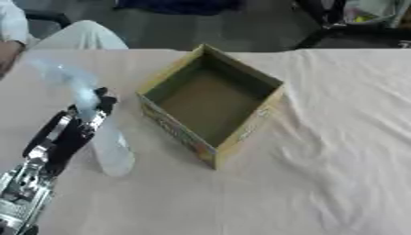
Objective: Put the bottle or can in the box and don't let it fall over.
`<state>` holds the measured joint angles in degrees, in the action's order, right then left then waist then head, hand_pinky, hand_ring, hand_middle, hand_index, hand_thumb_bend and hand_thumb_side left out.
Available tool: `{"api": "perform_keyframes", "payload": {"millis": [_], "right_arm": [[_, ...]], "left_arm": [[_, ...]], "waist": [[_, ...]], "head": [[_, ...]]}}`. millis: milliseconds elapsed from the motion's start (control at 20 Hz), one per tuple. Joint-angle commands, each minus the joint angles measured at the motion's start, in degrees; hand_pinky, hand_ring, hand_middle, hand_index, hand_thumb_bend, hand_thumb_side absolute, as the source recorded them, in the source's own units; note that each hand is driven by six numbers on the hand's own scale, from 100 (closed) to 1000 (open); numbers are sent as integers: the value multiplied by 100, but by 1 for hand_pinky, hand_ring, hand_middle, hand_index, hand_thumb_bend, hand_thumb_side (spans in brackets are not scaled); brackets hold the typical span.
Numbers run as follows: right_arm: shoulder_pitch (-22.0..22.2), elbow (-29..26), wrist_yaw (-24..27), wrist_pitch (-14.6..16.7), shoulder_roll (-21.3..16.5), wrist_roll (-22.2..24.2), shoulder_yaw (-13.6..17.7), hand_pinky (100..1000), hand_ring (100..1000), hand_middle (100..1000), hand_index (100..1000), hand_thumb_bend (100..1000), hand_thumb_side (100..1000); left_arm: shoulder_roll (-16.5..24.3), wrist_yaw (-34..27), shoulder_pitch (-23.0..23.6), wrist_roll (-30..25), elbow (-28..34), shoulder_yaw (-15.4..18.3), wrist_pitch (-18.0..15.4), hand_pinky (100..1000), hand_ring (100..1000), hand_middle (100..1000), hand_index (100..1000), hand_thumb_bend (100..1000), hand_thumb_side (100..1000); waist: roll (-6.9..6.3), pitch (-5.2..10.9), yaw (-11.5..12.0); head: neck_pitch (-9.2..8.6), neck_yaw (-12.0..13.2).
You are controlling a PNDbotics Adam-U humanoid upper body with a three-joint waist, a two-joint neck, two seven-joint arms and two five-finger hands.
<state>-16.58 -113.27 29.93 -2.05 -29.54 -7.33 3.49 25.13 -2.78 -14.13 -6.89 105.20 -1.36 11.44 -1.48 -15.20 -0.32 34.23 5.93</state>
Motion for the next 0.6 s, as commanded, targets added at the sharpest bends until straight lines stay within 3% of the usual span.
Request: {"api": "perform_keyframes", "payload": {"millis": [50, 600], "right_arm": [[-46, -132, -35, 4, -181, 4, 37, 1000, 1000, 977, 1000, 100, 470], [-52, -132, -66, 14, -164, 13, 31, 1000, 1000, 977, 1000, 100, 470]], "left_arm": [[77, 65, -41, -85, 36, -5, -22, 1000, 1000, 1000, 810, 169, 718], [75, 229, -20, -445, -103, -85, -94, 1000, 1000, 1000, 801, 164, 749]], "waist": [[14, 105, 6], [37, 71, 6]], "head": [[93, -86], [261, -183]]}}
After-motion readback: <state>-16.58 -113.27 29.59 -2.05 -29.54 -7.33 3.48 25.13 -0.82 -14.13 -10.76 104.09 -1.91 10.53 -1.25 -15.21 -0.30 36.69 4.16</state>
